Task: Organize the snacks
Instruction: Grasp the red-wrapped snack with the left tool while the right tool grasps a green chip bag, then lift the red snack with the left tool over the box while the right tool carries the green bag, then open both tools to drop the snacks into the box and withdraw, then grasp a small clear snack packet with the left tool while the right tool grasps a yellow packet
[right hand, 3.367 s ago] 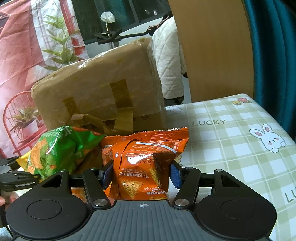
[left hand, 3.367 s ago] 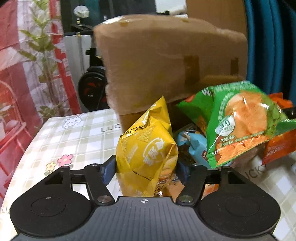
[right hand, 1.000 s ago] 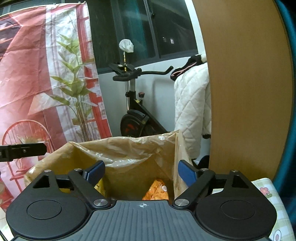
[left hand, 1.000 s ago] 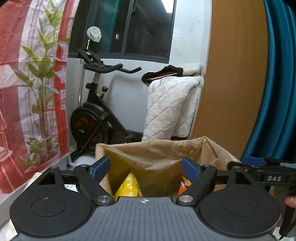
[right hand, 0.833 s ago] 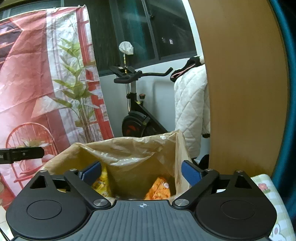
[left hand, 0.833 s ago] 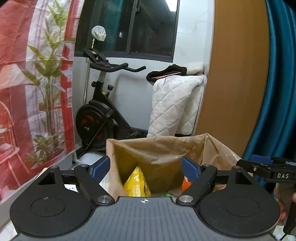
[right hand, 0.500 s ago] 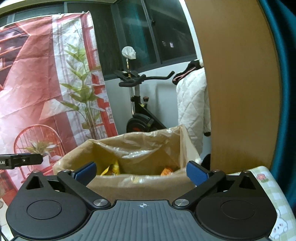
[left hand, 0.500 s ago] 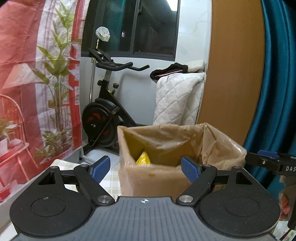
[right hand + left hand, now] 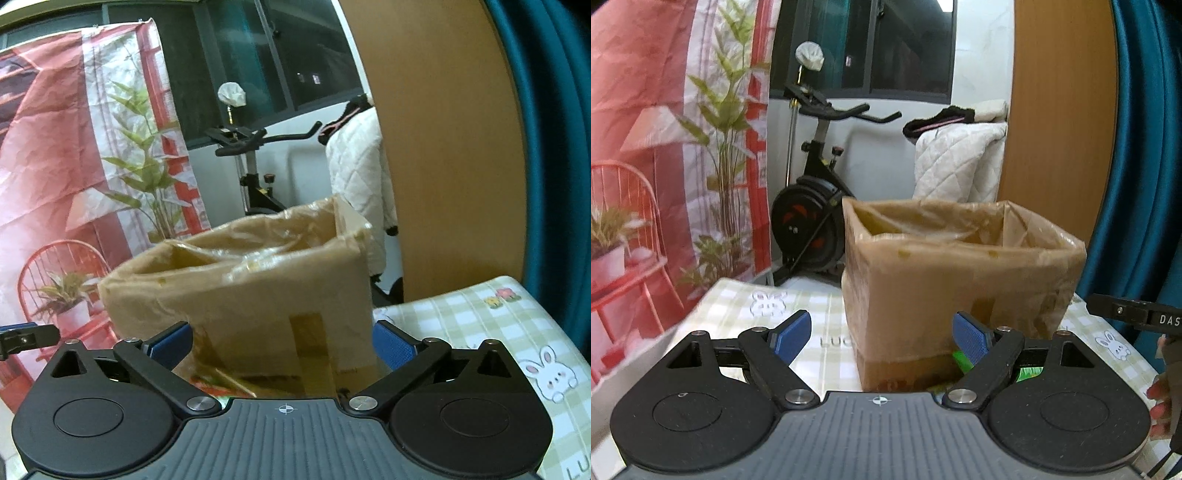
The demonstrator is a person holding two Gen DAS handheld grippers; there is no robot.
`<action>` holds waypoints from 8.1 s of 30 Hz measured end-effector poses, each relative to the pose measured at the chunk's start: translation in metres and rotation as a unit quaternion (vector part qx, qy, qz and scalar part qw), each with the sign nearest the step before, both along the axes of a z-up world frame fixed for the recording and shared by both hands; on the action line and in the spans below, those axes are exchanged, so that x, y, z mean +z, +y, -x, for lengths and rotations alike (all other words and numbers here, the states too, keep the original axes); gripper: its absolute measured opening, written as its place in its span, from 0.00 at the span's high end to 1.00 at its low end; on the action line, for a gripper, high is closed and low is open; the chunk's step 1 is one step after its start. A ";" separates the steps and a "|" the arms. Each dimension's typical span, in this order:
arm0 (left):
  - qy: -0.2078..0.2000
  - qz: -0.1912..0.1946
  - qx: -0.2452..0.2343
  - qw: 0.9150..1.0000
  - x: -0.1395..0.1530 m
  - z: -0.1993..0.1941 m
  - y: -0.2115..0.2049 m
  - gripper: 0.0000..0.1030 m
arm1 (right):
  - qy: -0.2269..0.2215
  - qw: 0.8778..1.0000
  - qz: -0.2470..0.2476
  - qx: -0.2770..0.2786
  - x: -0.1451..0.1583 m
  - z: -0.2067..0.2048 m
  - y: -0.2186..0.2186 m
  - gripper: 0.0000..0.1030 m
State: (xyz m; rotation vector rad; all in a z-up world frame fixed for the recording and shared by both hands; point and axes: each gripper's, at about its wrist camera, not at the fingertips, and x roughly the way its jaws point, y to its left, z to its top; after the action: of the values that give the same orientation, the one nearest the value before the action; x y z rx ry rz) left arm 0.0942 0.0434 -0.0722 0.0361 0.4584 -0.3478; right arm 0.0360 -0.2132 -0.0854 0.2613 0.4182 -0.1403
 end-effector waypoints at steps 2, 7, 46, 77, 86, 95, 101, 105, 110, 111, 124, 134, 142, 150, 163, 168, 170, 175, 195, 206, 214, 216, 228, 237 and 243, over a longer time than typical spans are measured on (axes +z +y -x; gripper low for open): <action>0.012 0.006 0.003 1.000 -0.007 0.001 0.002 0.17 | 0.003 1.000 0.003 -0.003 -0.006 0.003 0.002 0.00; 0.032 0.021 0.003 0.999 -0.018 0.002 0.006 0.17 | 0.015 1.000 0.015 0.008 -0.017 0.006 0.010 0.00; 0.078 0.020 0.008 0.997 -0.065 0.002 0.027 0.34 | 0.080 0.994 0.016 0.079 -0.051 -0.010 0.059 0.18; 0.229 0.073 0.063 0.969 -0.156 -0.066 0.012 0.53 | 0.071 0.997 -0.009 -0.030 -0.088 0.058 -0.033 0.18; 0.192 -0.005 0.045 0.980 -0.158 -0.083 -0.016 0.52 | 0.069 0.997 -0.018 -0.032 -0.089 0.057 -0.036 0.18; 0.152 -0.089 0.057 0.983 -0.162 -0.068 -0.034 0.39 | 0.067 0.997 -0.015 -0.031 -0.088 0.056 -0.035 0.18; 0.154 -0.071 0.057 0.984 -0.159 -0.060 -0.020 0.61 | 0.067 0.997 -0.017 -0.031 -0.089 0.056 -0.034 0.18; 0.160 -0.048 0.054 0.984 -0.159 -0.052 -0.006 0.61 | 0.062 0.998 -0.016 -0.029 -0.087 0.056 -0.034 0.18; 0.155 -0.028 0.064 0.985 -0.150 -0.038 0.015 0.61 | 0.052 0.998 -0.011 -0.024 -0.081 0.058 -0.030 0.18; 0.151 -0.025 0.064 0.986 -0.146 -0.036 0.018 0.61 | 0.050 0.998 -0.010 -0.024 -0.080 0.058 -0.030 0.18; 0.038 0.020 0.037 0.998 -0.052 -0.024 0.023 0.61 | 0.007 0.996 0.021 -0.081 -0.044 0.068 -0.055 0.18; -0.053 0.044 -0.006 0.998 0.024 -0.051 -0.016 0.61 | -0.090 0.993 0.063 -0.051 0.029 0.012 -0.062 0.18; -0.059 0.059 -0.044 0.996 0.051 -0.116 -0.056 0.61 | -0.126 0.985 0.113 0.020 0.070 -0.096 -0.041 0.18; -0.033 0.031 -0.039 0.998 0.034 -0.157 -0.071 0.61 | -0.074 0.990 0.113 0.037 0.058 -0.154 -0.033 0.17; -0.016 0.013 -0.040 0.999 0.027 -0.140 -0.055 0.33 | -0.040 0.993 0.104 0.035 0.046 -0.130 -0.027 0.06; -0.013 0.006 -0.032 0.999 0.032 -0.115 -0.045 0.33 | -0.038 0.994 0.093 0.046 0.052 -0.098 -0.024 0.06; -0.011 0.003 -0.036 0.999 0.033 -0.104 -0.041 0.33 | -0.038 0.994 0.089 0.053 0.054 -0.085 -0.022 0.06; -0.005 0.005 -0.044 0.999 0.029 -0.076 -0.028 0.33 | -0.042 0.994 0.080 0.066 0.055 -0.053 -0.015 0.06; 0.067 0.011 -0.047 0.997 -0.040 -0.037 -0.012 0.33 | 0.039 0.995 0.054 0.068 -0.026 0.000 -0.004 0.25; 0.129 0.024 -0.042 0.990 -0.080 -0.032 -0.011 0.38 | 0.160 0.966 0.123 0.162 -0.093 -0.016 0.009 0.39; 0.150 0.023 -0.037 0.988 -0.099 -0.026 -0.018 0.39 | 0.176 0.938 0.189 0.230 -0.108 -0.036 0.034 0.41; 0.153 0.024 -0.034 0.987 -0.100 -0.027 -0.019 0.40 | 0.177 0.936 0.189 0.240 -0.110 -0.043 0.035 0.40; 0.165 0.033 -0.027 0.985 -0.109 -0.024 -0.017 0.40 | 0.210 0.938 0.128 0.245 -0.116 -0.037 0.024 0.40; 0.170 0.031 -0.028 0.985 -0.116 -0.016 -0.016 0.43 | 0.185 0.956 0.097 0.205 -0.118 -0.025 0.016 0.70; 0.171 0.036 -0.028 0.984 -0.117 -0.014 -0.014 0.46 | 0.148 0.977 0.052 0.146 -0.120 -0.005 0.012 0.71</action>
State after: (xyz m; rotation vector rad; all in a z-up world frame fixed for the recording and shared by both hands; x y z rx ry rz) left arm 0.1084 0.0293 -0.1893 -0.0829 0.7851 -0.4289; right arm 0.0405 -0.2016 -0.2055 0.0732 0.7376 0.0893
